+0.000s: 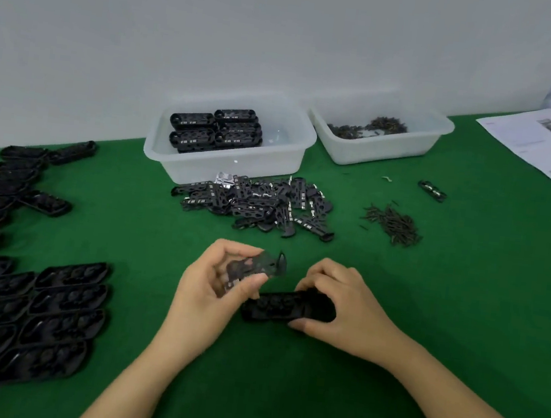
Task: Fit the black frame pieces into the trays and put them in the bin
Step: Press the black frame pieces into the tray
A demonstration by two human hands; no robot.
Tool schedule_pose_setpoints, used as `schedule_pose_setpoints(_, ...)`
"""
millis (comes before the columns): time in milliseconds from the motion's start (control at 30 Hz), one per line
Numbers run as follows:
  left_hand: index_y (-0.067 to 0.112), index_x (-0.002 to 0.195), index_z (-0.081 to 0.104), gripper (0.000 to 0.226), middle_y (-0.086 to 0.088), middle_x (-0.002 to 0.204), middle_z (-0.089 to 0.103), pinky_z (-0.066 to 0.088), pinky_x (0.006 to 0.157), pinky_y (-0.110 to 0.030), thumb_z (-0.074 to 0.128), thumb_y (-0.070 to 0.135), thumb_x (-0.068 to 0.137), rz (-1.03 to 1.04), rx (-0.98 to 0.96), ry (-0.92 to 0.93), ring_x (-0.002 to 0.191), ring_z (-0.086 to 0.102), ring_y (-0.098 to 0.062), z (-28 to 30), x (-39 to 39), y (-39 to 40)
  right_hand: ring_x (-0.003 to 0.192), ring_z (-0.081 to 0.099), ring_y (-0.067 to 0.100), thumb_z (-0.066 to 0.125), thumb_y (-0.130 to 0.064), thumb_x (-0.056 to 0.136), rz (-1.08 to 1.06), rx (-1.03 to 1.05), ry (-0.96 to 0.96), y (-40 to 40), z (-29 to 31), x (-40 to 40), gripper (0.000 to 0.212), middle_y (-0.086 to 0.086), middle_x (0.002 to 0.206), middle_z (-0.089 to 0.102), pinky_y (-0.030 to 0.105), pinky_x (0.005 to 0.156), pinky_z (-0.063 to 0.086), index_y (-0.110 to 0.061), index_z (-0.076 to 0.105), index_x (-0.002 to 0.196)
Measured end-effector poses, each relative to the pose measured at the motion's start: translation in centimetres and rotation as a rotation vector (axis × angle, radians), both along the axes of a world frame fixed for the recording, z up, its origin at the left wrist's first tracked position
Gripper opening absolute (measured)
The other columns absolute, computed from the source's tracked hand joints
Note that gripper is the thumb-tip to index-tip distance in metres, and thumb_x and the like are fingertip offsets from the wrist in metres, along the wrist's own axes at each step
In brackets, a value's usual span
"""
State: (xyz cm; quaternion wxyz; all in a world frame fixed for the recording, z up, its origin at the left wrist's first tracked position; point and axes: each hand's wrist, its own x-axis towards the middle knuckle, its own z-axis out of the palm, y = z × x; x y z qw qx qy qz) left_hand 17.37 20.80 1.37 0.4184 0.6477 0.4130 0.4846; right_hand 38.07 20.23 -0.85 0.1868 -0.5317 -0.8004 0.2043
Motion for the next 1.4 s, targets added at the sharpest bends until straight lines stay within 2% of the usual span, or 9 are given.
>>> schedule_pose_setpoints(67,0.013,0.094,0.064,0.030,0.002,0.078,0.071,0.049,0.063,-0.014,0.070,0.017,0.065,-0.051,-0.216,-0.202,0.061,0.063,-0.007,0.2,0.3,-0.5,0.087,0.025,-0.010,0.061,-0.059,0.071,0.001,0.007,-0.009,0.1,-0.1,0.0,0.049,-0.020,0.103,0.039,0.004,0.082,0.021,-0.028,0.058,0.109)
schedule_pose_setpoints(133,0.012,0.094,0.066,0.033,-0.002,0.081,0.072,0.051,0.063,-0.015,0.071,0.015,0.062,-0.073,-0.286,-0.179,0.063,0.066,-0.011,0.4,0.4,-0.8,0.087,0.025,-0.010,0.062,-0.059,0.071,0.004,0.006,-0.004,0.2,-0.1,0.0,0.050,-0.020,0.101,0.038,0.006,0.081,0.022,-0.028,0.058,0.109)
schedule_pose_setpoints(200,0.016,0.096,0.067,0.031,0.000,0.083,0.073,0.051,0.066,-0.014,0.072,0.016,0.066,-0.082,-0.208,0.036,0.068,0.068,-0.010,0.8,0.3,-0.8,0.086,0.026,-0.013,0.064,-0.059,0.070,0.006,0.000,0.014,0.2,-0.1,0.1,0.050,-0.021,0.100,0.039,0.009,0.081,0.023,-0.028,0.059,0.109)
schedule_pose_setpoints(333,0.022,0.101,0.070,0.026,0.013,0.090,0.062,0.043,0.076,-0.009,0.074,0.016,0.076,-0.150,0.200,0.631,0.085,0.058,0.001,1.5,0.1,-0.1,0.086,0.029,-0.011,0.066,-0.056,0.069,-0.003,0.010,0.029,0.2,0.0,0.0,0.049,-0.020,0.098,0.041,0.017,0.081,0.026,-0.027,0.061,0.108)
schedule_pose_setpoints(533,0.022,0.111,0.065,0.023,0.008,0.103,0.060,0.046,0.082,-0.035,0.061,0.024,0.088,-0.264,0.341,0.912,0.089,0.059,-0.015,2.4,1.1,0.6,0.085,0.036,-0.004,0.067,-0.057,0.069,-0.008,0.005,0.011,0.2,0.2,-0.2,0.048,-0.017,0.094,0.045,0.019,0.080,0.027,-0.027,0.060,0.106)
schedule_pose_setpoints(667,0.025,0.114,0.062,0.026,0.008,0.107,0.058,0.038,0.085,-0.030,0.059,0.027,0.089,-0.286,0.423,1.024,0.094,0.056,-0.015,2.8,2.0,1.4,0.078,0.035,-0.012,0.069,-0.055,0.068,-0.016,-0.003,0.030,0.2,0.2,-0.2,0.048,-0.019,0.091,0.045,0.010,0.074,0.023,-0.026,0.061,0.105)
schedule_pose_setpoints(933,0.032,0.111,0.063,0.027,0.013,0.101,0.064,0.037,0.090,-0.030,0.063,0.038,0.084,-0.261,0.412,1.065,0.094,0.058,-0.009,2.3,2.5,2.2,0.079,0.037,-0.001,0.069,-0.056,0.067,-0.030,0.008,0.028,0.1,0.4,-0.3,0.052,-0.018,0.090,0.045,0.015,0.073,0.025,-0.022,0.063,0.106)
schedule_pose_setpoints(1167,0.035,0.099,0.069,0.034,0.019,0.090,0.071,0.023,0.091,-0.018,0.079,0.038,0.067,-0.091,0.304,0.860,0.083,0.064,-0.005,0.3,1.4,0.2,0.077,0.039,-0.010,0.069,-0.052,0.069,-0.013,-0.002,0.047,0.1,0.3,-0.4,0.044,-0.019,0.087,0.046,0.015,0.078,0.028,-0.024,0.062,0.103)
schedule_pose_setpoints(1400,0.033,0.105,0.068,0.043,0.031,0.101,0.059,0.026,0.102,-0.023,0.080,0.039,0.064,-0.027,0.212,0.672,0.104,0.054,0.012,-1.3,0.7,-0.4,0.079,0.039,-0.013,0.067,-0.051,0.070,-0.012,0.001,0.039,0.0,0.5,-0.4,0.041,-0.026,0.082,0.041,0.010,0.076,0.026,-0.025,0.061,0.101)
